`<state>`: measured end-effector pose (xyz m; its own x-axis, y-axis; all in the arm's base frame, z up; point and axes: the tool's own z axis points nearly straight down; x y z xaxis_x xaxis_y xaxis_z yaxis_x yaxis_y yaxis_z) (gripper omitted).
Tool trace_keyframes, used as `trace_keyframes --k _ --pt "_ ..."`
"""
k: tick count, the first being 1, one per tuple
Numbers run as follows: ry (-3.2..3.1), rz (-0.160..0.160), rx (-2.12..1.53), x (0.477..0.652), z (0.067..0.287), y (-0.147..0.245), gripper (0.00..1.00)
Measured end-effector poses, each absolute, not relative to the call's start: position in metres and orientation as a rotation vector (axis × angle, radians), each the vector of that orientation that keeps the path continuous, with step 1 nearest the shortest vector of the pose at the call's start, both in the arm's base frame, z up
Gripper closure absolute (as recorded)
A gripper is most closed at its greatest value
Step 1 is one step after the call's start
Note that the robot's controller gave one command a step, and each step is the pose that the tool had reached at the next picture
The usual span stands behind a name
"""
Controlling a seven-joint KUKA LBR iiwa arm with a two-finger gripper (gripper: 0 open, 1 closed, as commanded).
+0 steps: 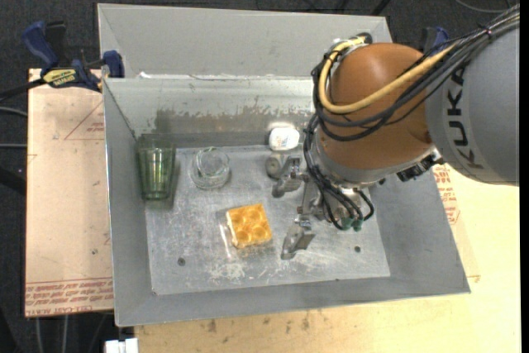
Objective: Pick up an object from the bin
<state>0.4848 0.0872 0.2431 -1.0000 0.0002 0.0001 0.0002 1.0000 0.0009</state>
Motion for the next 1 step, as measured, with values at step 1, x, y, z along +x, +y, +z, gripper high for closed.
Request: trace_keyframes --k 1 --pt "-3.140 -0.002 0.183 0.5034 0.1799 0.0941 0.00"
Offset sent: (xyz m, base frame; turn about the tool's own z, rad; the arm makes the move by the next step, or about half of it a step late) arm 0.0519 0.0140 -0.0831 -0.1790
